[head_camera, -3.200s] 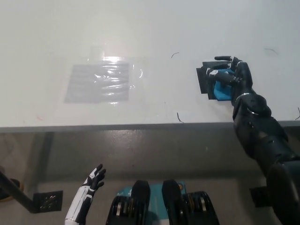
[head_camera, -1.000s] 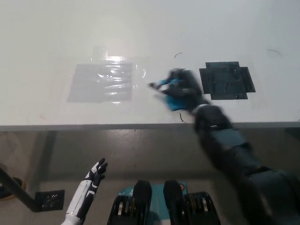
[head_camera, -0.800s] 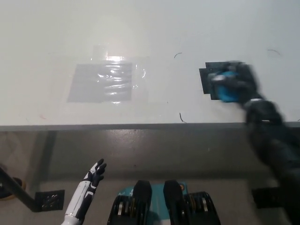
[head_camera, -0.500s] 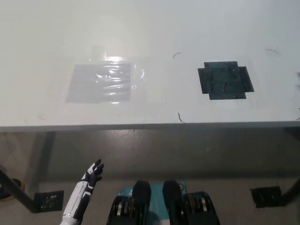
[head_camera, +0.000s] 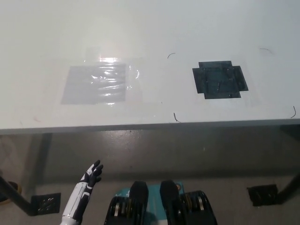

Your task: A soft sponge is kept on the balc marked spot on the table infront of the robot and it uses its right hand fist to press down on it and drrags it across the table in a back and forth manner twice to clean it

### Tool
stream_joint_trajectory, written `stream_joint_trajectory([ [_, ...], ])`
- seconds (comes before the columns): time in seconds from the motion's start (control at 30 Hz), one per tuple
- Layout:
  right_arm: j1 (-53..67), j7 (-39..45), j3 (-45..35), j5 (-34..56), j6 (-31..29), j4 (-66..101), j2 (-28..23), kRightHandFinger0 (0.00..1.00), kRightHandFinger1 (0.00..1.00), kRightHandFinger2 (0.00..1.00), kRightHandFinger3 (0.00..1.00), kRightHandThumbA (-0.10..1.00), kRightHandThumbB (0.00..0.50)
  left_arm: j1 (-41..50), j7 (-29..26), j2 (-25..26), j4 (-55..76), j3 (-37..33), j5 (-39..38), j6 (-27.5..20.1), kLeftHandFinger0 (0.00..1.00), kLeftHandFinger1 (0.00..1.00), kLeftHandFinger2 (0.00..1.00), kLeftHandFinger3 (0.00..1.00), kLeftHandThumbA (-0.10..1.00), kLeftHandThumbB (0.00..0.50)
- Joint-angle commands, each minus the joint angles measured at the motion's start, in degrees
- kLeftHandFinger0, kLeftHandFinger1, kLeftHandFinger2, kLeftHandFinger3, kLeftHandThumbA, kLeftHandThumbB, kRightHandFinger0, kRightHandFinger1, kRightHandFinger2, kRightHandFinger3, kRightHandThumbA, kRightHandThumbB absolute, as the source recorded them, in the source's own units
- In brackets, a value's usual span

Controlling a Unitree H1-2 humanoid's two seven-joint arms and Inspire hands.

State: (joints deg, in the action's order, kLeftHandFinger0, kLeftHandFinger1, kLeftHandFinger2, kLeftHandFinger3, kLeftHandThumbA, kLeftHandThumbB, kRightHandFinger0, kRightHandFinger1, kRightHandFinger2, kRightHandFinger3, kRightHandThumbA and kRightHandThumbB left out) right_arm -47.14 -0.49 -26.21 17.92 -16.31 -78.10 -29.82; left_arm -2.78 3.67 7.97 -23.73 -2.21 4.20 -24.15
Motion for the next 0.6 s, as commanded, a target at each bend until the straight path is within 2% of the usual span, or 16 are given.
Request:
stream_joint_trajectory([
  [0.0, -2.58, 0.76, 2.09, -0.40, 1.98, -1.02, 4.53, 0.12, 0.28, 0.61, 0.64, 1.00, 0.107, -0.58, 0.24, 0.43, 0.18, 0.13, -0.46, -1.65, 1.00, 1.00, 1.00, 1.00, 1.00, 0.176],
  [0.03, -3.38, 2.28, 2.52, -0.38, 1.30, -1.04, 5.60, 0.07, 0.22, 0.55, 0.55, 1.00, 0.097, -0.66, 0.42, 0.55, 0.14, 0.06, -0.49, -1.74, 1.00, 1.00, 1.00, 1.00, 1.00, 0.178],
  [0.1, -4.69, 2.73, 3.29, -0.52, 1.69, -0.89, 7.17, 0.01, 0.13, 0.45, 0.38, 1.00, 0.109, -0.58, 0.21, 0.47, 0.22, -0.06, -0.12, -1.83, 1.00, 1.00, 1.00, 1.00, 1.00, 0.178],
  [0.13, -5.24, 2.51, 3.59, -0.55, 1.84, -0.61, 7.99, 0.00, 0.08, 0.40, 0.32, 1.00, 0.094, -0.57, 0.24, 0.50, 0.17, -0.06, -0.18, -1.99, 1.00, 1.00, 1.00, 1.00, 1.00, 0.166],
  [0.17, -6.02, 2.50, 4.40, -0.95, 1.49, -0.30, 9.27, 0.00, 0.06, 0.37, 0.28, 1.00, 0.090, -0.56, -0.02, 0.61, 0.29, -0.14, 0.42, -1.67, 1.00, 1.00, 1.00, 1.00, 1.00, 0.178],
  [0.27, -8.69, 3.81, 6.23, -1.48, 0.69, -0.06, 13.09, 0.00, 0.05, 0.35, 0.24, 1.00, 0.103, -0.44, -0.71, 0.78, 0.98, -0.16, 1.57, -0.99, 1.00, 1.00, 1.00, 1.00, 1.00, 0.191],
  [0.37, -10.96, 3.36, 8.43, -2.53, -0.20, 0.29, 16.58, 0.00, 0.01, 0.32, 0.21, 1.00, 0.122, -0.81, -0.17, 0.63, 0.39, -0.19, 0.74, -1.89, 1.00, 1.00, 1.00, 1.00, 1.00, 0.166],
  [0.47, -12.97, 4.05, 9.25, -2.16, -0.69, -0.36, 19.44, 0.00, 0.00, 0.29, 0.16, 1.00, 0.139, -1.02, -0.72, 0.79, 0.23, -0.35, 1.85, -2.05, 1.00, 1.00, 1.00, 1.00, 1.00, 0.179],
  [0.57, -14.32, 3.85, 9.96, -2.20, -0.52, -0.55, 22.17, 0.00, 0.00, 0.28, 0.09, 1.00, 0.117, -0.65, -0.73, 0.64, 0.76, -0.35, 1.98, -1.42, 1.00, 1.00, 1.00, 1.00, 1.00, 0.188],
])
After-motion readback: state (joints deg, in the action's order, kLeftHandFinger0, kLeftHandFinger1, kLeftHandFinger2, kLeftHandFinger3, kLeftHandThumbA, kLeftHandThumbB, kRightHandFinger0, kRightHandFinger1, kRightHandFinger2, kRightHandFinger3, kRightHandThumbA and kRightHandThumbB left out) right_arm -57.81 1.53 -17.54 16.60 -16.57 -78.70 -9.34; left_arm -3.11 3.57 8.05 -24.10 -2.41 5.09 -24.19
